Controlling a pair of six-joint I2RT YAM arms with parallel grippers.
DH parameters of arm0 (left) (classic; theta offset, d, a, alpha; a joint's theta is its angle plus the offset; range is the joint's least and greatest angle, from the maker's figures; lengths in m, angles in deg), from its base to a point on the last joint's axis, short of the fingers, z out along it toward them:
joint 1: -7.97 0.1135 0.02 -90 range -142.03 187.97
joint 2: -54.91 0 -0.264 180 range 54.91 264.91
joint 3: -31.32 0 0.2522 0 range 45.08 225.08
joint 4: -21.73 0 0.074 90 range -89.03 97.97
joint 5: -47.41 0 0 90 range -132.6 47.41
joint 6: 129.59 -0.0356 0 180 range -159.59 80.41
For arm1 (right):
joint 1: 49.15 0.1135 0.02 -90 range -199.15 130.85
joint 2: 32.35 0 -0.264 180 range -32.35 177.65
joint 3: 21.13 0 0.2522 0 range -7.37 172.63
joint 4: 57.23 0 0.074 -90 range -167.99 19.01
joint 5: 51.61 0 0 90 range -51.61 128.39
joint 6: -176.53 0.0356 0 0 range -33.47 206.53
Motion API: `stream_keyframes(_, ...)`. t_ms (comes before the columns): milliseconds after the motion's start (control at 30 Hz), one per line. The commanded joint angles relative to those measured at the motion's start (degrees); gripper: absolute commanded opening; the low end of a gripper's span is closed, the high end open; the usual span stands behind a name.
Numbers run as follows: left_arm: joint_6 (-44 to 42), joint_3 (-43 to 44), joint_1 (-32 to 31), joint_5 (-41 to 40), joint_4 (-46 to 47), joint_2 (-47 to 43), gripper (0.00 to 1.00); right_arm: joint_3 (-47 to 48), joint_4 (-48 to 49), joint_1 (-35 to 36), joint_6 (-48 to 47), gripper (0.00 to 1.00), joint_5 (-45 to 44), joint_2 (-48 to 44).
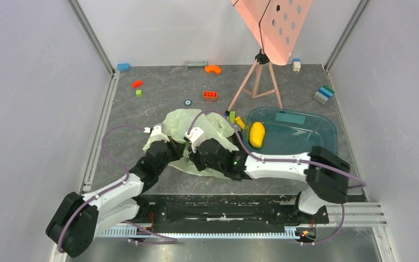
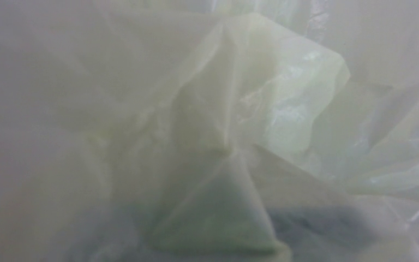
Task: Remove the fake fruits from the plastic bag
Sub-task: Adjust the plastic bag at the center of the board.
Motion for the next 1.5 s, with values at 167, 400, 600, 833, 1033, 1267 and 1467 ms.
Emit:
stream_keyframes(167,2.2,3.1,-0.2,-4.6,0.0,1.8,0.02,1.9,11.3,-5.4,0.3,0.00,-7.8,8.2)
stream_keyframes(400,2.1,3.4,-0.3,-5.1,0.0,2.2,0.02,4.9,18.3,-6.3,-0.6,0.00,-8.9,13.5)
stream_keyframes(600,2.1,3.6,-0.3,-4.9,0.5,3.1,0.02,9.7,16.1,-6.9,0.3,0.00,-17.0,18.7)
stream_keyframes(833,2.1,3.6,-0.3,-5.0,1.2,4.5,0.02,10.4,2.2,-7.3,4.0,0.00,-31.7,17.5)
stream_keyframes(1033,2.7,3.3,-0.3,-4.9,2.6,6.5,0.02,5.3,-4.9,-8.3,7.3,0.00,-33.4,13.5)
stream_keyframes(1267,2.6,3.2,-0.2,-5.3,2.7,6.5,0.02,-4.2,-6.2,-8.9,12.1,0.00,-33.2,7.0)
stream_keyframes(1467,2.5,3.3,-0.3,-5.1,2.8,7.1,0.02,-8.6,-6.8,-9.3,14.2,0.00,-31.0,4.9)
